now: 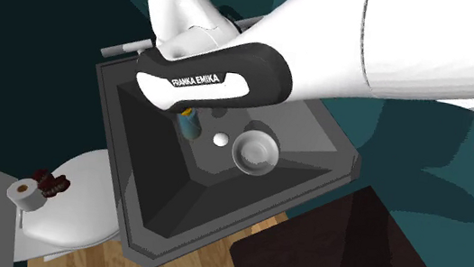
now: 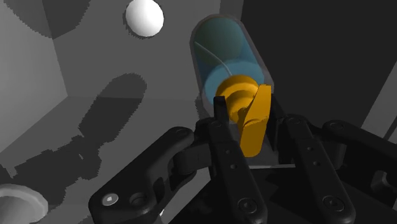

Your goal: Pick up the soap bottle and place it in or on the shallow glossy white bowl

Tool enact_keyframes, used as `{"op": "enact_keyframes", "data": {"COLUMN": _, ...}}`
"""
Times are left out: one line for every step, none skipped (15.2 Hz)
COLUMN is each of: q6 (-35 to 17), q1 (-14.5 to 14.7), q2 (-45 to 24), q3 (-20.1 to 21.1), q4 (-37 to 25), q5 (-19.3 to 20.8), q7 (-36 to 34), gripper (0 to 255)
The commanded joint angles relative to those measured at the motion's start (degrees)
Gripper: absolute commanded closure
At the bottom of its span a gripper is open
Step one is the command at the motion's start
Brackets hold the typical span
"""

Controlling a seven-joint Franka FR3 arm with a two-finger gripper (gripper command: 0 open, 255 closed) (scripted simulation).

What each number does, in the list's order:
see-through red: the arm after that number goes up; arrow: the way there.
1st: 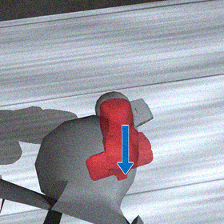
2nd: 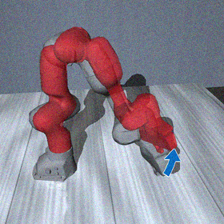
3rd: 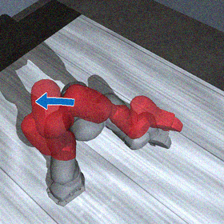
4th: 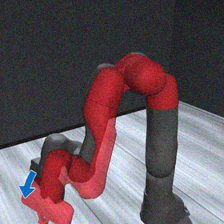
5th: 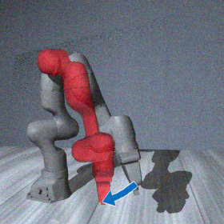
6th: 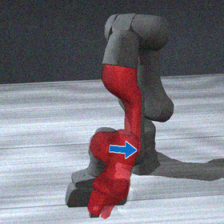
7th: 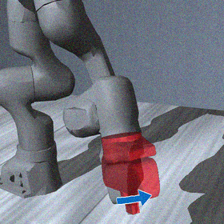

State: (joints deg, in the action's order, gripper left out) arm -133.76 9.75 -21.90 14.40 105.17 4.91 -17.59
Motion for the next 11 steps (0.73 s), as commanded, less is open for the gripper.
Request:
{"op": "enact_keyframes", "data": {"q6": -0.84, "q1": -1.7, "q2": 3.8, "q3": 0.18, "q4": 4.56, "q5": -1.3, "q7": 1.95, "gripper": 255}}
{"op": "enact_keyframes", "data": {"q6": -1.11, "q1": -2.6, "q2": 5.69, "q3": 0.21, "q4": 6.68, "q5": -2.04, "q7": 3.14, "gripper": 255}}
{"op": "enact_keyframes", "data": {"q6": -1.31, "q1": -3.47, "q2": 7.57, "q3": 0.2, "q4": 8.71, "q5": -2.82, "q7": 4.37, "gripper": 255}}
{"op": "enact_keyframes", "data": {"q6": -1.45, "q1": -4.31, "q2": 9.42, "q3": 0.13, "q4": 10.67, "q5": -3.61, "q7": 5.66, "gripper": 255}}
{"op": "enact_keyframes", "data": {"q6": -1.53, "q1": -5.12, "q2": 11.26, "q3": 0.03, "q4": 12.55, "q5": -4.42, "q7": 6.99, "gripper": 255}}
{"op": "enact_keyframes", "data": {"q6": -1.54, "q1": -5.88, "q2": 13.08, "q3": -0.14, "q4": 14.36, "q5": -5.24, "q7": 8.37, "gripper": 255}}
{"op": "enact_keyframes", "data": {"q6": -1.49, "q1": -6.6, "q2": 14.88, "q3": -0.37, "q4": 16.1, "q5": -6.06, "q7": 9.77, "gripper": 255}}
{"op": "enact_keyframes", "data": {"q6": -1.38, "q1": -7.29, "q2": 16.66, "q3": -0.66, "q4": 17.76, "q5": -6.86, "q7": 11.2, "gripper": 255}}
{"op": "enact_keyframes", "data": {"q6": -1.21, "q1": -7.94, "q2": 18.43, "q3": -1.0, "q4": 19.35, "q5": -7.64, "q7": 12.64, "gripper": 255}}
{"op": "enact_keyframes", "data": {"q6": -0.98, "q1": -8.54, "q2": 20.17, "q3": -1.41, "q4": 20.88, "q5": -8.38, "q7": 14.1, "gripper": 255}}
{"op": "enact_keyframes", "data": {"q6": -0.69, "q1": -9.1, "q2": 21.88, "q3": -1.89, "q4": 22.33, "q5": -9.08, "q7": 15.55, "gripper": 255}}
